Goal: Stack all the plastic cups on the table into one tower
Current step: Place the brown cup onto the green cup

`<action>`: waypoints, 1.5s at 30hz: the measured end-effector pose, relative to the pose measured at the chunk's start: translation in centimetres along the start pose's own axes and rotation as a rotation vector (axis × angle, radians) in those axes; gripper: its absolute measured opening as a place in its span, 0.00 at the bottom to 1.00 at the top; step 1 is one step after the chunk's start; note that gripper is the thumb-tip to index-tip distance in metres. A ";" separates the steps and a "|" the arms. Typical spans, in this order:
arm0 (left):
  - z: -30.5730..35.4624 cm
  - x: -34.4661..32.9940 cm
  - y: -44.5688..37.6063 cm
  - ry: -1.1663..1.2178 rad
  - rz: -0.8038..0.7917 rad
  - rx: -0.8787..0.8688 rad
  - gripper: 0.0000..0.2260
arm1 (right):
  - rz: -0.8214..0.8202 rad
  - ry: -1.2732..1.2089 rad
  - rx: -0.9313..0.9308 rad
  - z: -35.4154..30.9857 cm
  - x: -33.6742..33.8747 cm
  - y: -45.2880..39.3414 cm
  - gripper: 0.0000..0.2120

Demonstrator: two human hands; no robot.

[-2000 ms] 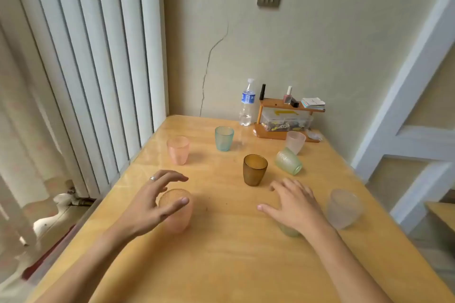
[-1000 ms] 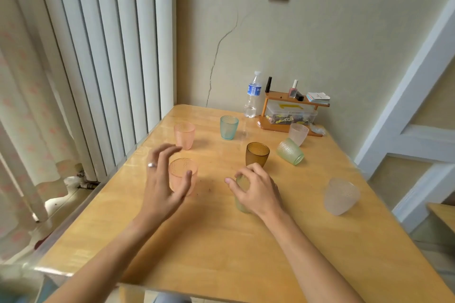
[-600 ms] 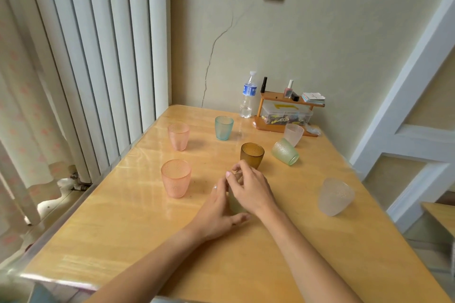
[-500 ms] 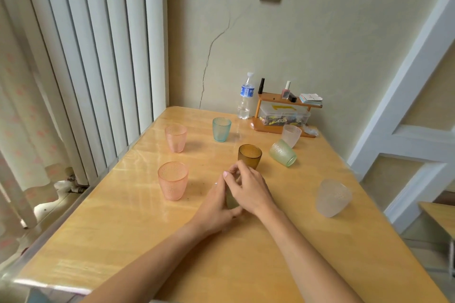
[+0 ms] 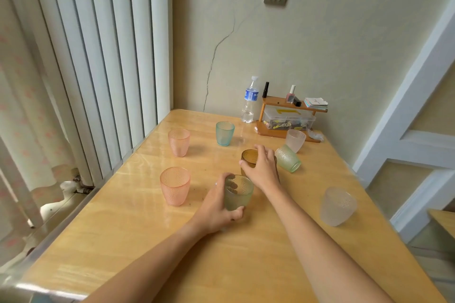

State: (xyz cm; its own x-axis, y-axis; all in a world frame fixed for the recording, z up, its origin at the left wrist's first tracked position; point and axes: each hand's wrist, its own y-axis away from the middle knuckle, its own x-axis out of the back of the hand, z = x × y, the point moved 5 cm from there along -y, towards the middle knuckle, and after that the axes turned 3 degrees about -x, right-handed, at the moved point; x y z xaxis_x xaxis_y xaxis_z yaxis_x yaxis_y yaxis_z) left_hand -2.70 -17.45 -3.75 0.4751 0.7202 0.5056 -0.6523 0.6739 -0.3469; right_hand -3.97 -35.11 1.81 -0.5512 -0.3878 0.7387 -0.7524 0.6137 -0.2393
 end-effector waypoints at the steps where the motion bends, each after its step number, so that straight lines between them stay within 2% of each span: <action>1: 0.1 0.0 0.1 0.000 0.001 -0.003 0.39 | -0.029 0.011 -0.023 0.1 -0.3 -0.3 0.34; 4: 0.3 0.0 0.2 0.007 0.008 -0.011 0.38 | -0.064 0.027 -0.061 0.4 -0.8 -0.6 0.35; 9: 0.6 0.2 0.3 0.006 0.007 -0.001 0.38 | -0.008 -0.020 -0.053 -0.4 0.6 0.1 0.34; 17: 0.7 0.2 0.5 0.001 0.012 0.004 0.36 | 0.066 -0.115 0.154 -3.9 6.0 4.0 0.32; 21: 0.7 0.3 0.5 -0.003 0.013 -0.002 0.35 | -0.008 -0.110 0.244 -5.4 7.1 5.7 0.30; 26: 0.9 0.5 0.7 0.006 0.006 -0.012 0.34 | -0.149 -0.049 0.270 -5.7 5.8 7.3 0.32; 32: 0.9 0.4 0.7 -0.011 0.005 -0.032 0.32 | -0.216 -0.004 0.247 -4.7 3.4 8.4 0.35; 35: 0.9 0.5 0.8 -0.002 0.009 -0.033 0.33 | -0.219 -0.007 0.229 -4.1 2.8 8.9 0.34; 41: 1.1 0.3 1.0 -0.006 -0.006 -0.033 0.40 | -0.170 -0.066 0.210 -3.4 2.0 9.8 0.36; 45: 1.2 0.4 1.1 0.015 -0.014 -0.018 0.37 | -0.159 -0.063 0.212 -3.5 2.0 9.9 0.36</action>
State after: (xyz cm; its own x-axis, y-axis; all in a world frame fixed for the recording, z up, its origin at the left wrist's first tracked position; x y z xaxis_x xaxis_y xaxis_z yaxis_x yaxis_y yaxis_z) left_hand -3.98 -16.62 -2.97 0.4930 0.7127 0.4990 -0.6345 0.6869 -0.3544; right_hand -11.24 -27.43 3.18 -0.4369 -0.5137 0.7384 -0.8862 0.3865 -0.2555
